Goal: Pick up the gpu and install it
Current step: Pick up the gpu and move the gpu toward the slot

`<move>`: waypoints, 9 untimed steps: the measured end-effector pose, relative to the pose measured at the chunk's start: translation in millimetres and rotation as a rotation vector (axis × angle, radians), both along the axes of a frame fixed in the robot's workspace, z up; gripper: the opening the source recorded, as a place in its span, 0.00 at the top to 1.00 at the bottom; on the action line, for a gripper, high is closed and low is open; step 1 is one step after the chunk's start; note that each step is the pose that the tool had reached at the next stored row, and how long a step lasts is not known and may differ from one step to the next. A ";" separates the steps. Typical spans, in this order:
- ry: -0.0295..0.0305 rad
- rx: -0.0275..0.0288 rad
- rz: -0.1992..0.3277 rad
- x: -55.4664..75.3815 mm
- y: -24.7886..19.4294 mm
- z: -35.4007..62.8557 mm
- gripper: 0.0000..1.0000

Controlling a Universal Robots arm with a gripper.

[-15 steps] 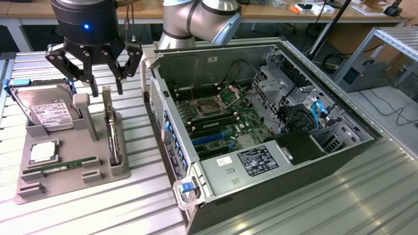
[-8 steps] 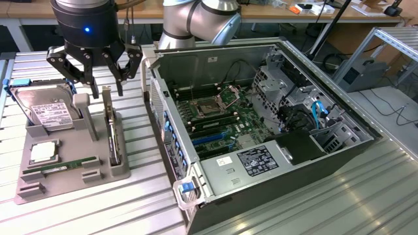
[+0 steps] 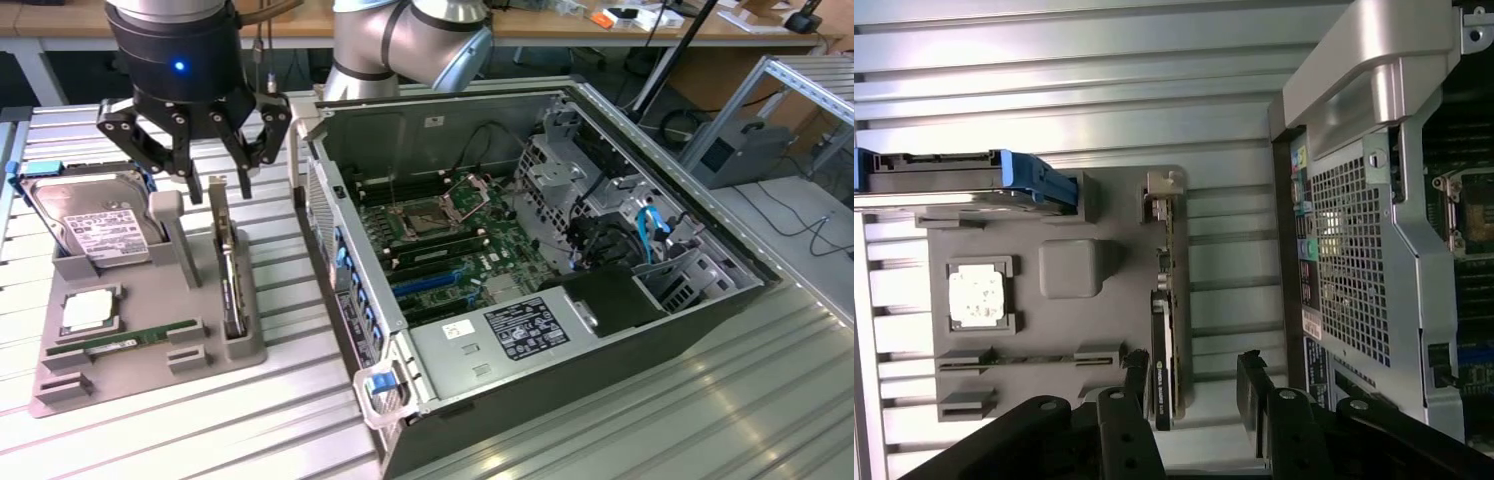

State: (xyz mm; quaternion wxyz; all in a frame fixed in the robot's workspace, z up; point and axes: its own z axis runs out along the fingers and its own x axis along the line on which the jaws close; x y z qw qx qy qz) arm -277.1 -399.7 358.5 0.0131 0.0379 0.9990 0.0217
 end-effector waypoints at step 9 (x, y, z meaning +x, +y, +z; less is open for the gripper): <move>0.0000 0.0000 0.000 -0.2 0.0 -4.3 0.52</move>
